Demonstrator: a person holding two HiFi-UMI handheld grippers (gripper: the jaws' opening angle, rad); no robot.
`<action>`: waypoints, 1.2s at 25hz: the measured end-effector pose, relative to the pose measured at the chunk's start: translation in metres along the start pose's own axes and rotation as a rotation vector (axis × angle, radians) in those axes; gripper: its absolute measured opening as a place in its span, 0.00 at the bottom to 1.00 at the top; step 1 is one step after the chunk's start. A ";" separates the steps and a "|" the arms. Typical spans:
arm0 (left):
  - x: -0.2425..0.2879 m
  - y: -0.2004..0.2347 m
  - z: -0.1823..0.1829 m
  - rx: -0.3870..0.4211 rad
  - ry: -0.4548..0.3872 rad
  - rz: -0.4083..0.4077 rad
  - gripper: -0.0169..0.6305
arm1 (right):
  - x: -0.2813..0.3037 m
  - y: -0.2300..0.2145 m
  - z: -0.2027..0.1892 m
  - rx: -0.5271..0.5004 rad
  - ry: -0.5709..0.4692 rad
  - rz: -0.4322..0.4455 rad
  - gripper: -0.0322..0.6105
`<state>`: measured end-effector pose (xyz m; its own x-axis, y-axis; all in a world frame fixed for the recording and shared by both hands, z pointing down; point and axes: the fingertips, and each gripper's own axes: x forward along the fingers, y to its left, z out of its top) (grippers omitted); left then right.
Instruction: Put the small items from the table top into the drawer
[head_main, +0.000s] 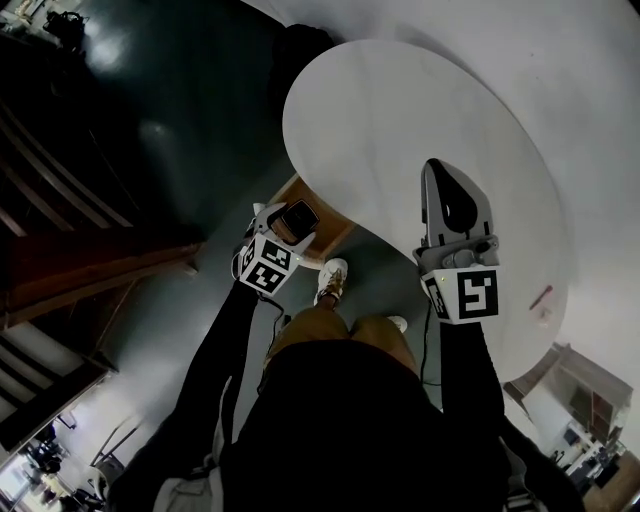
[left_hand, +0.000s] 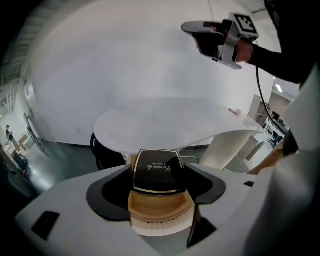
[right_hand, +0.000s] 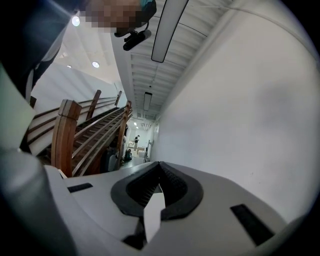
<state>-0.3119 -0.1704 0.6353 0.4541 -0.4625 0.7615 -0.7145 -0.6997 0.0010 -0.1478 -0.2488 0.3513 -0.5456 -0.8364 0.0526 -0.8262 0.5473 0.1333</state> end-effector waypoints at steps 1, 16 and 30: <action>0.010 -0.001 -0.010 -0.003 0.025 -0.014 0.55 | -0.001 0.000 0.000 -0.003 0.006 -0.003 0.09; 0.117 -0.014 -0.055 0.028 0.205 -0.121 0.55 | -0.046 -0.014 -0.018 -0.028 0.103 -0.104 0.09; 0.135 -0.025 -0.072 0.092 0.300 -0.192 0.55 | -0.069 -0.015 -0.022 -0.052 0.141 -0.151 0.09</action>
<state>-0.2710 -0.1759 0.7842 0.3892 -0.1476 0.9092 -0.5741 -0.8108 0.1141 -0.0944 -0.2000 0.3671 -0.3878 -0.9067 0.1657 -0.8868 0.4160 0.2013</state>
